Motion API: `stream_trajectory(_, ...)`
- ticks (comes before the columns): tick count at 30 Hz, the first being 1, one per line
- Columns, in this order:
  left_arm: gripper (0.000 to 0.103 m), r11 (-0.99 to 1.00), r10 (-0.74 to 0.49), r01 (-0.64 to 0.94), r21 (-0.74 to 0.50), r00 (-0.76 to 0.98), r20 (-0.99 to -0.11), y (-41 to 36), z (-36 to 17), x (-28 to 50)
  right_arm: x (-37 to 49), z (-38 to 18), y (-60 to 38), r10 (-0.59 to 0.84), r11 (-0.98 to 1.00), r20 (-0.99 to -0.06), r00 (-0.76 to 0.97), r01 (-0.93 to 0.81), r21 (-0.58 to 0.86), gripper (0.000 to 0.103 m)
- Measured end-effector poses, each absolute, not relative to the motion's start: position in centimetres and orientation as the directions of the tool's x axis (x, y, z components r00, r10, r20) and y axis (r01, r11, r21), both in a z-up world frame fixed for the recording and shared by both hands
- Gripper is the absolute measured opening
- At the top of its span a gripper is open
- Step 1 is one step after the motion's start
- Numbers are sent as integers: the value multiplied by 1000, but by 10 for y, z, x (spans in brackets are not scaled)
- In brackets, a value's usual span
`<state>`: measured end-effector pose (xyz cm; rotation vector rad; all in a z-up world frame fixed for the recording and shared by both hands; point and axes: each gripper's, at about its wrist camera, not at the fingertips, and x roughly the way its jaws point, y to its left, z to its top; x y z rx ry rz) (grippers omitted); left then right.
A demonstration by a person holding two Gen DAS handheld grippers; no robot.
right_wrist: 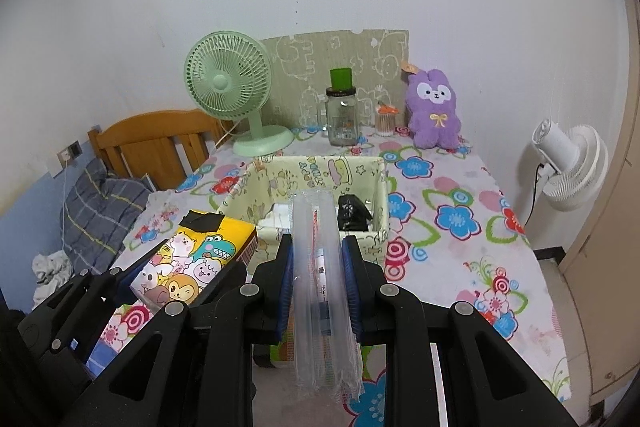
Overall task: Organize soft objects
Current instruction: 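Carry the snack pack with left tool while right tool carries tubes toward box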
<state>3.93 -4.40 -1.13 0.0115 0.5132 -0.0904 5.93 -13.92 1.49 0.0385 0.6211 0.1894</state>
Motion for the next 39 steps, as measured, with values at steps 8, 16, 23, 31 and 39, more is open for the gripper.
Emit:
stream_trajectory(8, 48, 995, -95, 97, -22, 868, -487, -42, -1, 51, 71, 27, -137, 191, 981, -562, 804, -176, 81, 26)
stream_trajectory(16, 48, 995, -93, 94, -22, 871, -482, -40, 6, 66, 87, 33, -135, 204, 978, -552, 809, -191, 82, 26)
stream_trajectory(23, 48, 996, -91, 88, -29, 870, -485, -36, 5, 83, 104, 33, -131, 210, 977, -547, 811, -199, 80, 26)
stream_trajectory(31, 48, 996, -92, 84, -38, 864, -495, -32, 3, 103, 122, 31, -123, 222, 971, -539, 812, -233, 50, 26)
stream_trajectory(39, 48, 996, -91, 86, -35, 857, -507, -30, -4, 128, 148, 24, -119, 233, 969, -552, 801, -240, 60, 26)
